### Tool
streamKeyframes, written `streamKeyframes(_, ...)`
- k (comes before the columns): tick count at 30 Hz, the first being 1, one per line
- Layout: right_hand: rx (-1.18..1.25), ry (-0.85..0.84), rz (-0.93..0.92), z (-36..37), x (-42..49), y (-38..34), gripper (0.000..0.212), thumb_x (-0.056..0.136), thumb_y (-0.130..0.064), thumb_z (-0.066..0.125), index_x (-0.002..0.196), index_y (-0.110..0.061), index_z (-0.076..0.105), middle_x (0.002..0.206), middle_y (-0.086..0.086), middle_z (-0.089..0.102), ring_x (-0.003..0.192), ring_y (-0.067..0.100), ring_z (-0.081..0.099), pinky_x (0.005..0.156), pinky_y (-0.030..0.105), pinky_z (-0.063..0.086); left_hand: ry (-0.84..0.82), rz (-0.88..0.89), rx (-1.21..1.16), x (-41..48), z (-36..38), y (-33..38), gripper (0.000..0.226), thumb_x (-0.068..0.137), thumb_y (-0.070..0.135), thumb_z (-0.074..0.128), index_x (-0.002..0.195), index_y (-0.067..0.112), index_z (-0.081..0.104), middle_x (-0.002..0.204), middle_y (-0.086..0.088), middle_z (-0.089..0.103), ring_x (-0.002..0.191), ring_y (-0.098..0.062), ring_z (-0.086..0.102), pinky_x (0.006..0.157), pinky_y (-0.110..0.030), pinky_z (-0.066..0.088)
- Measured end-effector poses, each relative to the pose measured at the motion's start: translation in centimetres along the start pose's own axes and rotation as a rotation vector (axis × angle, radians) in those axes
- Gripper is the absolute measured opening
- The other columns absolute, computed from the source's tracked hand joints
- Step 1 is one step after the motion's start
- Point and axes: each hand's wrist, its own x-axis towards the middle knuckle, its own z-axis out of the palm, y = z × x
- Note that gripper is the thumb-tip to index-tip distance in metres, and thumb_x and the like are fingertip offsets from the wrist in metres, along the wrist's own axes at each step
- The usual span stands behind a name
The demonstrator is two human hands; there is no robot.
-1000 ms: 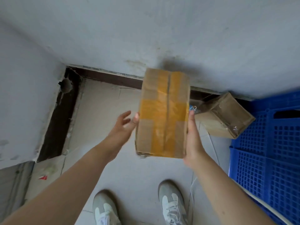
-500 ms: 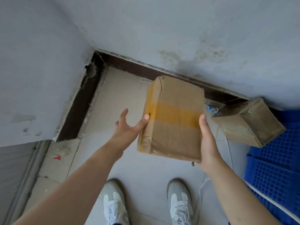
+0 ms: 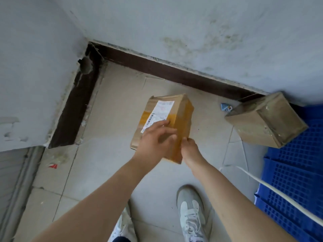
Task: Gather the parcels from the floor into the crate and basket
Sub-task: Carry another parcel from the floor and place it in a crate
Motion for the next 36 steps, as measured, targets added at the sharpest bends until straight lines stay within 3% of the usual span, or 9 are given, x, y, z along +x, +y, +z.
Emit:
streamKeyframes(4,0.013,0.014,-0.014,-0.4,1.0,0.1,0.034,0.099,-0.026,0.043,0.128,-0.013,0.055,0.128,0.004,0.055,0.107,0.027,0.055,0.069,0.025,0.04,-0.216,-0.156,-0.06,0.8,4.8,-0.6,0.04,0.093,0.002,0.051,0.127,0.02,0.063,0.149,0.002,0.044,0.142,-0.015,0.032,0.11,-0.016,0.022)
streamKeyframes(9,0.18,0.61,-0.141,-7.2,1.9,-1.0,0.036,0.095,-0.012,0.049,0.13,-0.004,0.045,0.141,0.017,0.032,0.112,0.035,0.052,0.086,0.031,0.04,-0.132,-0.14,0.07,3.2,7.3,3.8,0.037,0.094,0.013,0.042,0.123,0.025,0.061,0.144,0.003,0.041,0.134,-0.019,0.031,0.094,-0.02,0.03)
streamKeyframes(17,0.195,1.288,-0.218,-17.5,-0.9,0.5,0.026,0.086,-0.005,0.053,0.11,0.005,0.049,0.126,0.029,0.041,0.112,0.042,0.042,0.085,0.038,0.028,-0.154,-0.038,-0.079,9.2,13.5,16.9,0.041,0.094,0.015,0.05,0.135,0.012,0.05,0.144,-0.008,0.04,0.133,-0.022,0.039,0.11,-0.028,0.03)
streamKeyframes(21,0.549,0.973,-0.011,-23.2,0.9,-0.1,0.051,0.101,-0.025,0.041,0.147,-0.004,0.033,0.149,0.023,0.037,0.132,0.036,0.042,0.094,0.033,0.032,-0.349,-0.042,0.006,9.5,17.8,19.8,0.047,0.097,0.023,0.045,0.141,0.007,0.041,0.138,-0.012,0.047,0.126,-0.028,0.046,0.1,-0.03,0.036)
streamKeyframes(23,0.687,0.842,0.016,-23.8,1.5,-0.1,0.052,0.103,-0.034,0.035,0.148,-0.007,0.036,0.149,0.019,0.042,0.13,0.035,0.046,0.096,0.034,0.037,-0.375,-0.01,0.061,9.3,18.7,19.3,0.038,0.098,0.022,0.039,0.131,0.008,0.05,0.124,-0.009,0.055,0.115,-0.027,0.051,0.092,-0.029,0.037)
streamKeyframes(27,0.873,0.954,-0.129,-23.1,-1.4,-0.5,0.039,0.102,-0.026,0.034,0.094,-0.004,0.066,0.107,0.016,0.067,0.096,0.03,0.06,0.075,0.029,0.036,-0.327,-0.02,-0.165,8.3,16.5,17.6,0.047,0.096,0.043,0.03,0.12,0.018,0.062,0.121,-0.014,0.061,0.114,-0.03,0.056,0.102,-0.044,0.044)
streamKeyframes(31,1.061,0.9,-0.275,-20.3,-5.5,0.4,0.047,0.096,-0.022,0.038,0.051,-0.012,0.045,0.051,-0.002,0.051,0.053,0.009,0.053,0.069,0.027,0.046,-0.204,-0.281,-0.713,5.0,10.8,15.8,0.049,0.1,0.055,0.03,0.122,0.026,0.062,0.095,-0.009,0.056,0.068,-0.013,0.062,0.065,-0.028,0.054)
streamKeyframes(34,1.004,0.845,-0.328,-16.8,-6.7,0.7,0.051,0.1,-0.024,0.039,0.052,-0.009,0.036,0.048,0.001,0.042,0.048,0.011,0.042,0.058,0.016,0.043,-0.306,-0.229,-0.631,3.5,6.8,13.6,0.043,0.097,0.048,0.045,0.123,0.02,0.065,0.119,-0.008,0.064,0.104,-0.028,0.063,0.091,-0.043,0.051)
streamKeyframes(36,0.976,0.798,-0.334,-14.6,-6.7,0.7,0.038,0.093,-0.034,0.047,0.063,-0.012,0.045,0.074,0.007,0.053,0.063,0.014,0.048,0.062,0.026,0.042,-0.297,-0.151,-0.568,2.6,4.7,12.6,0.029,0.096,0.027,0.047,0.115,0.017,0.066,0.107,-0.002,0.068,0.098,-0.018,0.064,0.084,-0.035,0.051)
